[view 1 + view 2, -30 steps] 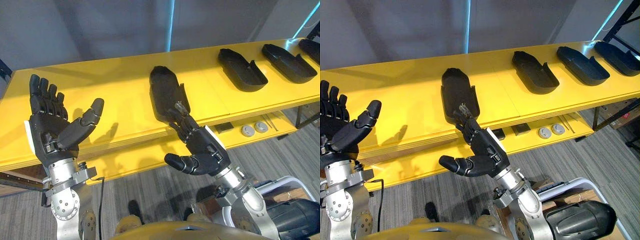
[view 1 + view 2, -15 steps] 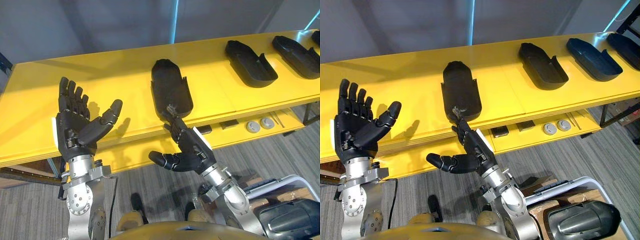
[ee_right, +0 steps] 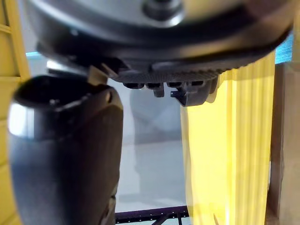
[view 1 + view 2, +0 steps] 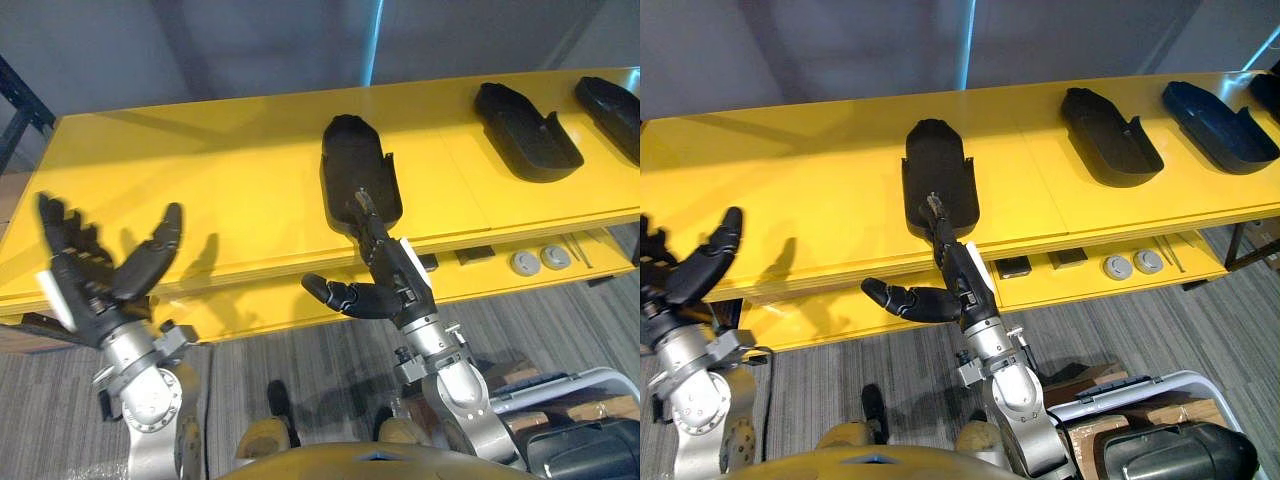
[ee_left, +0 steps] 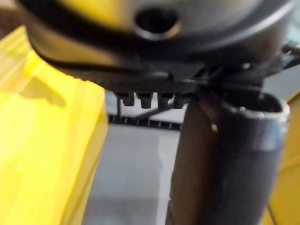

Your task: Walk over and take three plastic housings, then place them on the shelf

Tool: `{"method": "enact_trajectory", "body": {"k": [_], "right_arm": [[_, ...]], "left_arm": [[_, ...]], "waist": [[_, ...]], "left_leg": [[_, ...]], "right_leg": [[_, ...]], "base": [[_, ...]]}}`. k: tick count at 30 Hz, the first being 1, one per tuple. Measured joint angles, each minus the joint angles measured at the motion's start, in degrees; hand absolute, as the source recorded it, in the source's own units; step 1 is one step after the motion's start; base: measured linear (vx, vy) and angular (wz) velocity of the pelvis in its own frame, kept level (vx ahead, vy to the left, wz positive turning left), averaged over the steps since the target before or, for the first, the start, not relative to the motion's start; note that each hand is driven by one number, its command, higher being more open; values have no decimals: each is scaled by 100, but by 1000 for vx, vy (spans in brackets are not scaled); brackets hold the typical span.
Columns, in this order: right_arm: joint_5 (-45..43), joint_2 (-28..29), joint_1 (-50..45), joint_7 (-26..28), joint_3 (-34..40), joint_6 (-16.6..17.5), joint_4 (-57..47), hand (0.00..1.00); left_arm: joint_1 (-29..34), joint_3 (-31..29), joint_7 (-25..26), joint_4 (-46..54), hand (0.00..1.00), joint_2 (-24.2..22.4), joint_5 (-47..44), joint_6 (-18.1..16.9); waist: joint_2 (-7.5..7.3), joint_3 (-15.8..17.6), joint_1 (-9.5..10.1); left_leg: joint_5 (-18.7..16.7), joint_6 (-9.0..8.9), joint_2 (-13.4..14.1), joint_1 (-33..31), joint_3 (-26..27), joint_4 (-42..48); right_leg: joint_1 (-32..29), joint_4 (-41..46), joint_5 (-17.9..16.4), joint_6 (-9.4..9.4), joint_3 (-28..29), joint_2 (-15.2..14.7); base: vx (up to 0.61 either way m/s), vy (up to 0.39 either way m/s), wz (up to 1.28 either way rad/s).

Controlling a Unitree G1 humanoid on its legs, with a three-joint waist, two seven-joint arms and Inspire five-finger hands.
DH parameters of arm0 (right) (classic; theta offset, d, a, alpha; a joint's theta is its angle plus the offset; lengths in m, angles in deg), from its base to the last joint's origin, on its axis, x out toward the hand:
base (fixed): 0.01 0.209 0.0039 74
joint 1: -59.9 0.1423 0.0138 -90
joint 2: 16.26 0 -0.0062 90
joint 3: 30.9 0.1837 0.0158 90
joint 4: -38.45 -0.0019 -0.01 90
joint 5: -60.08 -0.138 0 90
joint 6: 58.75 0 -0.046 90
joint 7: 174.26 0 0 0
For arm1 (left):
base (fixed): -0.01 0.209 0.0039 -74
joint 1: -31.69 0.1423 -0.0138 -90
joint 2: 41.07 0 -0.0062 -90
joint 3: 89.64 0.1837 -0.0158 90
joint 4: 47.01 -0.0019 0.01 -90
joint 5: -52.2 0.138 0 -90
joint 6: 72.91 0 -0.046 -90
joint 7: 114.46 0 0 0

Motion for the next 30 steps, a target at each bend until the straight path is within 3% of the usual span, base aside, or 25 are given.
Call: {"method": "enact_trajectory", "body": {"k": [4,7,12,19,25,30], "right_arm": [[197,4,200,-205,71,30,243,100],[385,12,331,-301,169,111,399,100],[433,-29,558,-384,353,190,579,100],[580,-33,953,-593,754,235,767,100],[839,-55,1059,-700,925,182,768,100],[814,-103,1055,-652,1245,106,767,100]], "left_arm": [[159,-703,685,-685,100,-24,497,4],[182,-1000,761,-1544,100,-42,488,14],[184,-1081,219,-3430,100,-68,32,148],[226,-1085,60,-5324,100,-146,-231,146],[217,-1095,-300,-6076,100,-140,-430,123],[192,-1040,-964,-6608,100,-145,-609,86]], "waist": [[10,27,129],[-8,59,162],[-15,100,214],[-123,284,314],[-116,335,299],[-131,345,256]], "left_leg": [[5,-5,0,-5,-76,0],[12,-8,-12,-12,-171,0],[31,5,-41,-94,-261,0],[31,-1,-49,-150,-309,1],[-15,12,-48,-240,-298,98],[-145,-21,-29,-258,-269,272]], "right_leg": [[29,58,-49,-19,-94,0],[92,54,-63,-26,-184,-1],[70,57,-110,-43,-278,-25],[40,66,-119,-42,-320,-30],[-12,78,-94,-3,-305,-37],[38,58,-95,-3,-279,-41]], "base": [[23,-11,11],[12,-5,15],[-3,4,10],[0,3,4],[5,0,-1],[9,1,-4]]}}
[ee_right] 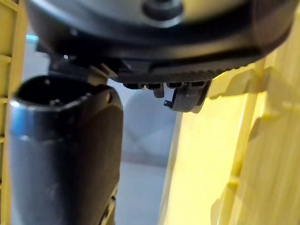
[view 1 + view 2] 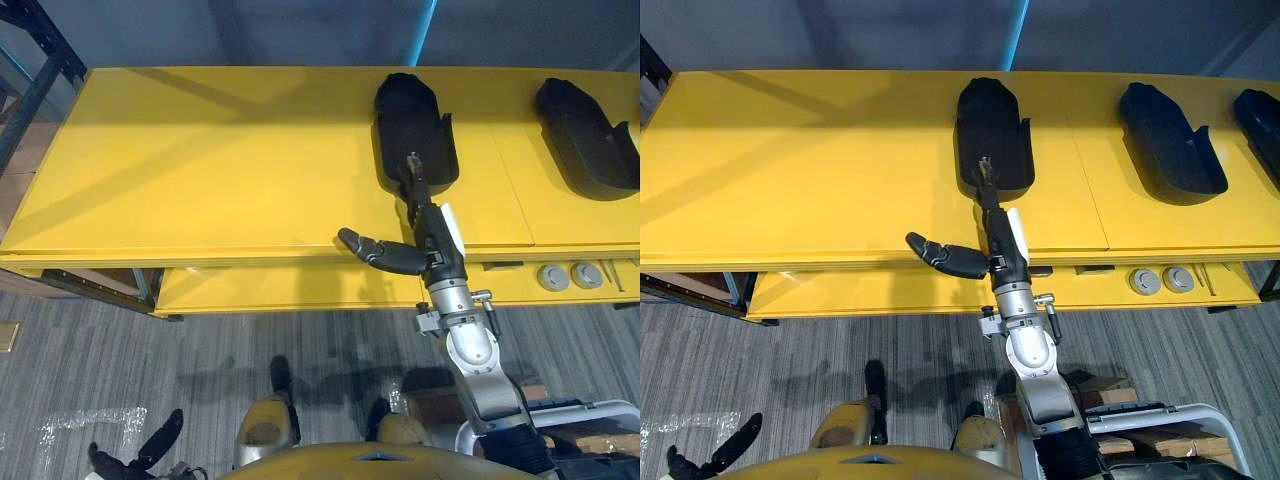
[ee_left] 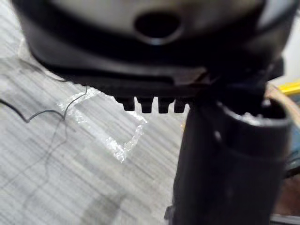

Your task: Walk over and take three plastic housings, then place them on the shelf

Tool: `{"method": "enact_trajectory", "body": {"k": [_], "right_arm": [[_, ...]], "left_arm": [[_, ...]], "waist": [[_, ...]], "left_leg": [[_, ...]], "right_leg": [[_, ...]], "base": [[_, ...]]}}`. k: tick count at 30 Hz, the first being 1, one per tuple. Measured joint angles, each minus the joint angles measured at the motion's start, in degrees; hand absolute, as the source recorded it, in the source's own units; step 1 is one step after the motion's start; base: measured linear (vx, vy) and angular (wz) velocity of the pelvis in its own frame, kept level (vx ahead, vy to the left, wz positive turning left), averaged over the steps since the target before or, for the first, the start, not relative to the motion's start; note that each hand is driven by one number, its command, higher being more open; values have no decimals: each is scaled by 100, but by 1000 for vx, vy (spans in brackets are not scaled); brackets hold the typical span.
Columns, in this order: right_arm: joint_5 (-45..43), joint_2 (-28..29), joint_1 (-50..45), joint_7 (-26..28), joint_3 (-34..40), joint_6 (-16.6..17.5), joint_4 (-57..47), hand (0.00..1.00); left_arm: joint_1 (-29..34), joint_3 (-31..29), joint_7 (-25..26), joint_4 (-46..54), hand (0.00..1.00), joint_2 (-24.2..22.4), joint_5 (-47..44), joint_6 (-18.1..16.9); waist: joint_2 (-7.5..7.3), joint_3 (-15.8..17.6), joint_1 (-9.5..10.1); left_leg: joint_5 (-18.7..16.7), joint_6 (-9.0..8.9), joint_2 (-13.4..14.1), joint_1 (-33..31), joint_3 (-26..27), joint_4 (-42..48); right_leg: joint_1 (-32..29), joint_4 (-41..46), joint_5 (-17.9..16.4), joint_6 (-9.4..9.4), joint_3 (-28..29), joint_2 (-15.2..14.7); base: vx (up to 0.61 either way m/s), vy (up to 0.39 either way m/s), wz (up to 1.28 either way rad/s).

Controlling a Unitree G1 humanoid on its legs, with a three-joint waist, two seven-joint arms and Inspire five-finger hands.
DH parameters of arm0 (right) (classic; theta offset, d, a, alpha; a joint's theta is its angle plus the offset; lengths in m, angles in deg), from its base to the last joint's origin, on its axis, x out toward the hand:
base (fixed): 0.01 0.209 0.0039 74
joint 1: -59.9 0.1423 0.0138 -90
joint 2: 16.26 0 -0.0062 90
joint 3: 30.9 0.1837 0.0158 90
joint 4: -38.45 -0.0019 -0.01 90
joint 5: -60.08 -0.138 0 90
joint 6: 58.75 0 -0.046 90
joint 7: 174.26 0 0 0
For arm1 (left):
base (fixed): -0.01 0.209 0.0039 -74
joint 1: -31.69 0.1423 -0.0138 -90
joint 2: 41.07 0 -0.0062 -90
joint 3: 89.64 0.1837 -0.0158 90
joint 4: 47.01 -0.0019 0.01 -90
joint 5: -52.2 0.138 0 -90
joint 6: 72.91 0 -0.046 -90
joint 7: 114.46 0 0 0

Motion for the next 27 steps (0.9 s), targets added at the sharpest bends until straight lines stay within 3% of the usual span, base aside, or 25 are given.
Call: {"method": "enact_trajectory", "body": {"k": [4,11,17,21,24,27], "right_arm": [[-116,-150,-3,480,212,0,-59,100],[-1869,-181,-86,1743,289,1,-711,100],[-2799,-176,-251,2328,648,-12,-1407,100],[-2722,-131,-388,1956,1089,-27,-1434,100],[-2214,130,-583,1082,1548,-213,-1346,100],[-1778,324,-878,132,1899,-364,-842,100]], "left_arm": [[-4,8,-350,-158,100,4,-89,-112],[-79,37,-1102,-269,100,29,-381,-202],[-279,199,-1621,-597,100,75,-756,-182],[-423,494,-1901,-772,100,192,-752,-77],[-522,739,-2027,-951,100,404,-738,69],[-562,954,-2051,-1194,100,535,-663,192]], "waist": [[-17,10,-79],[-46,5,-188],[-165,-193,-296],[-247,-469,-389],[-249,-607,-499],[-162,-716,-657]], "left_leg": [[-11,-9,14,0,57,1],[-48,-7,56,17,172,11],[-44,-16,65,232,414,-169],[-59,-43,71,402,664,-277],[-107,-88,102,568,960,-303],[-135,-112,137,706,1249,-308]], "right_leg": [[-34,-1,0,0,49,4],[-64,-45,15,17,147,33],[-49,-118,99,80,410,52],[-35,-223,180,106,694,60],[-62,-239,219,85,1022,85],[-73,-307,275,81,1309,125]], "base": [[-4,7,-6],[11,2,-8],[35,11,-19],[33,39,-34],[-13,29,-52],[-28,17,-49]]}}
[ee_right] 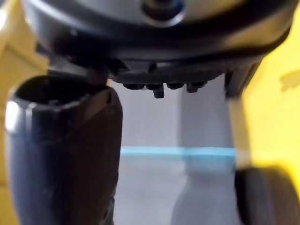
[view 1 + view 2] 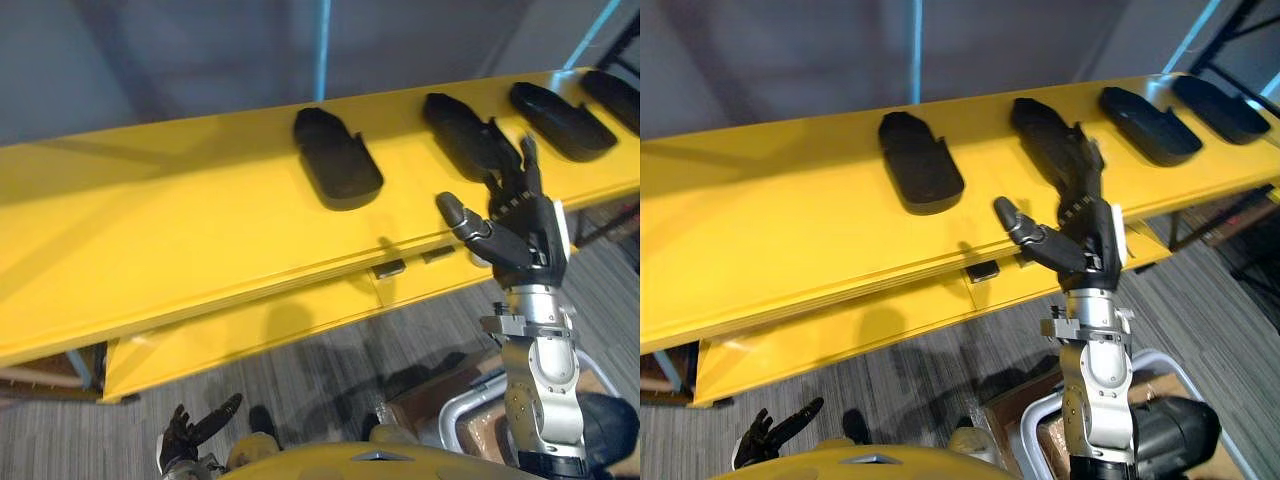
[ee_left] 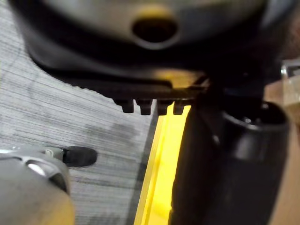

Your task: Walk over and take three plastic housings, then place them on the shelf

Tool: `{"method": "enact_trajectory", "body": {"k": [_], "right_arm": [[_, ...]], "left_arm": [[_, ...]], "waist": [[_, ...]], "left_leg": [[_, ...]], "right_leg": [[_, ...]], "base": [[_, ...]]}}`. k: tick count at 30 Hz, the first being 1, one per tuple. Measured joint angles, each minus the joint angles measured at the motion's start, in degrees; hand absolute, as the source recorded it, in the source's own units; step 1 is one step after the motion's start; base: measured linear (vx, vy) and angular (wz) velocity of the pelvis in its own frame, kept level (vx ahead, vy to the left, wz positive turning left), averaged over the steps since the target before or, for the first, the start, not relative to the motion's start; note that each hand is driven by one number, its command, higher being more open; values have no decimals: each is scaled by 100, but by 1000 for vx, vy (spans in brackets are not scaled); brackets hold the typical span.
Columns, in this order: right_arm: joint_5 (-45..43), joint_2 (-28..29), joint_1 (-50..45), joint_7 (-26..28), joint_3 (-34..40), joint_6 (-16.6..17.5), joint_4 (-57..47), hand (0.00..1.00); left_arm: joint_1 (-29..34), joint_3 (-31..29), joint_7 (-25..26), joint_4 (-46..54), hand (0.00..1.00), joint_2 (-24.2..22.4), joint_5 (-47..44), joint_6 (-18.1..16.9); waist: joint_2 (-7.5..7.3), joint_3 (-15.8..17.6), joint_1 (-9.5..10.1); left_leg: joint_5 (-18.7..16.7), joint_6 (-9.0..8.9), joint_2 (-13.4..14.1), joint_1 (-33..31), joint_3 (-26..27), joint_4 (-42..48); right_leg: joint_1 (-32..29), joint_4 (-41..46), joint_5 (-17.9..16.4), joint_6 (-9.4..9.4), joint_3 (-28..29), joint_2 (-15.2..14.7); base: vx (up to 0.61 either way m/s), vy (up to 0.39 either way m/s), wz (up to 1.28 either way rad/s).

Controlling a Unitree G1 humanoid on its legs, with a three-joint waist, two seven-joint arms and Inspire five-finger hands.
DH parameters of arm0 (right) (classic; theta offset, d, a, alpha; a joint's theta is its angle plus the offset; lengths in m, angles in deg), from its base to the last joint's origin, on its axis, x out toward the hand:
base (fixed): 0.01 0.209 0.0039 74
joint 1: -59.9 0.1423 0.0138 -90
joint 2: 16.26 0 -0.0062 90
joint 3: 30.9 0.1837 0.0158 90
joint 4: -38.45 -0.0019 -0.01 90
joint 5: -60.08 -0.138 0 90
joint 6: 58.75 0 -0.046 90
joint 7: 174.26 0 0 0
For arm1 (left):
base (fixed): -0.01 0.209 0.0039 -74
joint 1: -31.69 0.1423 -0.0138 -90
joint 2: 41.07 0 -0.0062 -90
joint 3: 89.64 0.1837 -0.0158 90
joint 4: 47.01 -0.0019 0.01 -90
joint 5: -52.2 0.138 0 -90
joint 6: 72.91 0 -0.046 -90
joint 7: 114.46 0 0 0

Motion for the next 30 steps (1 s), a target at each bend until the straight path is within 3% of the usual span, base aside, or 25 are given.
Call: {"method": "enact_trajectory", "body": {"k": [5,10,25,27,28,29,30], "right_arm": [[-5,357,-541,-1002,306,-197,639,100],[-23,506,-905,-1076,333,-109,1020,100],[417,754,-1609,-841,-782,406,1392,100],[375,743,-1572,-781,-985,407,1396,100],[372,742,-1474,-749,-1106,410,1442,100],[370,726,-1364,-714,-1165,417,1509,100],[369,672,-1116,-644,-1273,466,1663,100]], "left_arm": [[-52,197,-26,-319,100,50,16,327],[-46,254,-262,-522,100,101,215,323],[348,418,-427,-292,100,77,251,330],[352,418,-443,-299,100,72,251,328],[353,405,-446,-289,100,76,217,316],[355,397,-443,-278,100,78,178,297],[352,394,-425,-284,100,74,138,251]], "waist": [[224,-112,-321],[174,-170,-556],[121,-723,-557],[139,-745,-518],[132,-764,-459],[104,-763,-377],[87,-739,-198]], "left_leg": [[-27,-57,150,227,639,-4],[-74,-169,322,578,1193,-8],[-73,-354,546,669,1735,-9],[-85,-386,547,722,1697,18],[-270,-422,546,677,1428,222],[-563,-439,500,553,990,461],[-1017,-368,331,358,119,834]], "right_leg": [[-192,-11,152,-54,622,166],[-195,-5,196,-99,1095,309],[-382,4,321,-207,814,370],[-387,-21,360,-212,882,445],[-396,-70,415,-215,1013,507],[-433,-92,453,-229,1143,539],[-515,-94,476,-299,1429,605]], "base": [[-54,1,-65],[-62,-26,-61],[-14,-19,-15],[67,-31,-26],[63,-31,-45],[33,-17,-87],[7,48,-141]]}}
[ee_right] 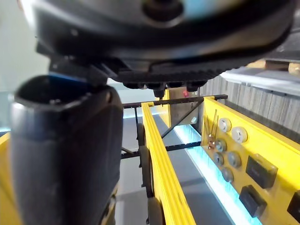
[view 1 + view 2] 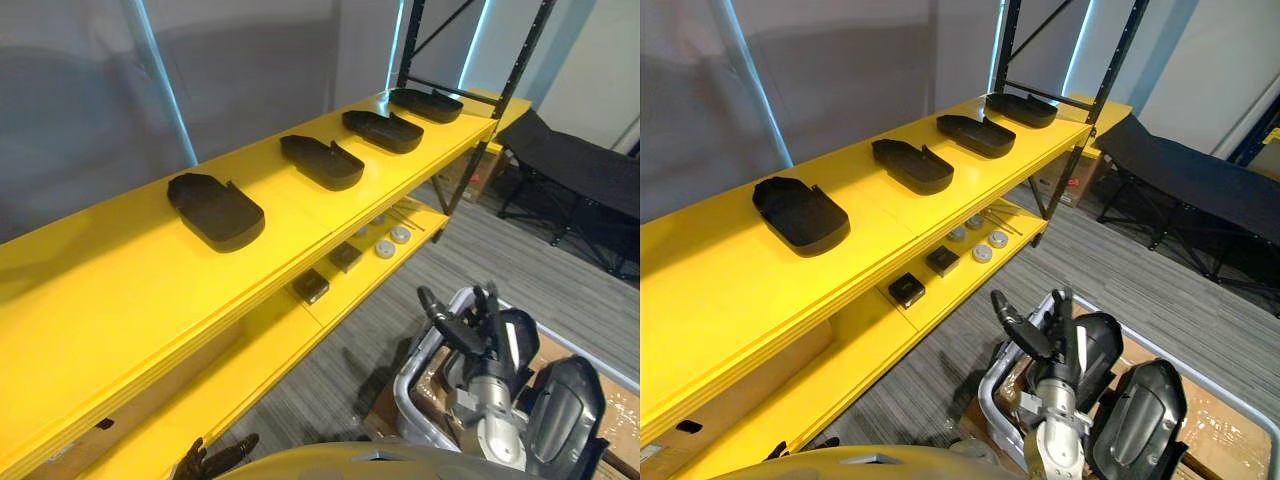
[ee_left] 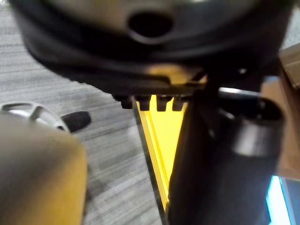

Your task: Walk over and take three plastic housings, then place them on the shelf

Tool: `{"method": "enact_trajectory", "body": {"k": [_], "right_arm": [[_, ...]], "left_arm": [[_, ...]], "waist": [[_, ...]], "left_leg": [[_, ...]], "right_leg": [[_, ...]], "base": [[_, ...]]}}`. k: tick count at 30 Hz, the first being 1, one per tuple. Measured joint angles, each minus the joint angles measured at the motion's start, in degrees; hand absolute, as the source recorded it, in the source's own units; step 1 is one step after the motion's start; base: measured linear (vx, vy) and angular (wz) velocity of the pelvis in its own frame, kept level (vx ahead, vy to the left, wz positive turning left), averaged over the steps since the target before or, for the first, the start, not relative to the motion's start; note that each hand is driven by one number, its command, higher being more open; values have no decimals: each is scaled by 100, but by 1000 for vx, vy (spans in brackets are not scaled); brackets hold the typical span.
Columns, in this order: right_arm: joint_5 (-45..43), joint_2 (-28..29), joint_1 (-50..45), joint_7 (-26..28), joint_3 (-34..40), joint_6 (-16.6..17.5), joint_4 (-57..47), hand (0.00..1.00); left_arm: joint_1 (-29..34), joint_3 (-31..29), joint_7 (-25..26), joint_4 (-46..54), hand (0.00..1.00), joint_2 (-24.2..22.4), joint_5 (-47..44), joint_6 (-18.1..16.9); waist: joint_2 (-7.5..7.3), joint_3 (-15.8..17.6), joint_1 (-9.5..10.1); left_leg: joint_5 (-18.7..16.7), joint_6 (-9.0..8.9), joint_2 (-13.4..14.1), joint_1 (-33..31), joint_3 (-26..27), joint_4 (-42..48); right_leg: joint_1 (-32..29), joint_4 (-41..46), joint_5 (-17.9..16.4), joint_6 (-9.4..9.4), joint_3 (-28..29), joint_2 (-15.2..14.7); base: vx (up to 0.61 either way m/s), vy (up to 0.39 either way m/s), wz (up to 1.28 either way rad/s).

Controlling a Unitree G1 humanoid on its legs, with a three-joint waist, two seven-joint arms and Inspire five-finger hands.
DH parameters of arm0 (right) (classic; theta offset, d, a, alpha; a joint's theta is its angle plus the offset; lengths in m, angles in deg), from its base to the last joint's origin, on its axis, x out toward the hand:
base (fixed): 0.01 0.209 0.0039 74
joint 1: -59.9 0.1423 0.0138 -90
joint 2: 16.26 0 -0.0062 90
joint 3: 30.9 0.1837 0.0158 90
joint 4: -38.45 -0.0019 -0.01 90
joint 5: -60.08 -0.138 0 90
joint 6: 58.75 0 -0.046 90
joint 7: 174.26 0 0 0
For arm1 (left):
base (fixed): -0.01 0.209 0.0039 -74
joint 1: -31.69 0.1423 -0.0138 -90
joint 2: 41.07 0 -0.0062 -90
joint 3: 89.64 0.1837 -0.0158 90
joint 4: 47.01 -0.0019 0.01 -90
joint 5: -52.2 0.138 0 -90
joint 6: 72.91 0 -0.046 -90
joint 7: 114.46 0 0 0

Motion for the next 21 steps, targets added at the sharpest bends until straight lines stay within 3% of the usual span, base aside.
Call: {"method": "enact_trajectory", "body": {"k": [1,2,5,9,12,13,14,15,17,21], "right_arm": [[-1,-100,341,100,-150,77,213,100],[-52,-169,496,163,-216,106,255,100],[-219,-227,750,162,-220,182,252,100],[-670,-62,859,9,-237,182,129,100],[-943,231,540,2,-235,202,-215,100],[-1138,337,260,73,-289,227,-399,100],[-1192,381,140,139,-315,251,-449,100],[-1436,420,61,274,-372,282,-511,100],[-1881,421,4,452,-600,365,-512,100],[-1968,435,239,432,-1011,654,-227,100]], "left_arm": [[-4,-11,47,-54,100,-44,-14,-48],[-59,-7,33,-144,100,-76,-145,-97],[-139,6,8,-176,100,-156,-180,-320],[-332,-7,9,-103,100,-165,-124,-340],[-288,-57,30,165,100,-218,-129,-333],[-257,-59,83,313,100,-242,-127,-331],[-269,-64,155,343,100,-277,-129,-327],[-286,-150,296,422,100,-361,-159,-315],[-380,-132,543,500,100,-371,-258,-225],[-658,26,692,538,100,-315,-374,-21]], "waist": [[71,52,200],[135,87,237],[249,172,286],[297,538,295],[266,756,311],[243,810,374],[331,850,422],[367,918,460],[364,928,439],[368,924,550]], "left_leg": [[-387,176,-97,-173,-672,489],[-631,179,-97,-258,-978,849],[-993,280,-84,-421,-1267,1382],[-1226,414,-100,-625,-1551,1983],[-1443,522,-128,-589,-1259,2241],[-1474,600,-58,-514,-993,2217],[-1468,653,36,-488,-804,2163],[-1415,720,119,-436,-525,2095],[-1269,774,207,-412,-240,1940],[-934,712,479,-557,-129,1636]], "right_leg": [[-15,-12,30,-55,303,88],[15,0,31,-51,364,188],[35,98,-7,-15,388,254],[-472,1097,-141,27,378,330],[-657,1411,-68,111,266,344],[-670,1169,191,119,-40,326],[-574,762,484,191,-153,324],[-478,875,415,98,-721,181],[-493,1724,23,-167,-1099,-176],[-473,3107,-172,-498,-1021,-695]], "base": [[15,62,-135],[27,66,-87],[49,76,-16],[6,84,-25],[-109,104,-73],[-151,43,-94],[-278,60,-119],[-260,43,-101],[-229,53,-83],[-140,-84,-38]]}}
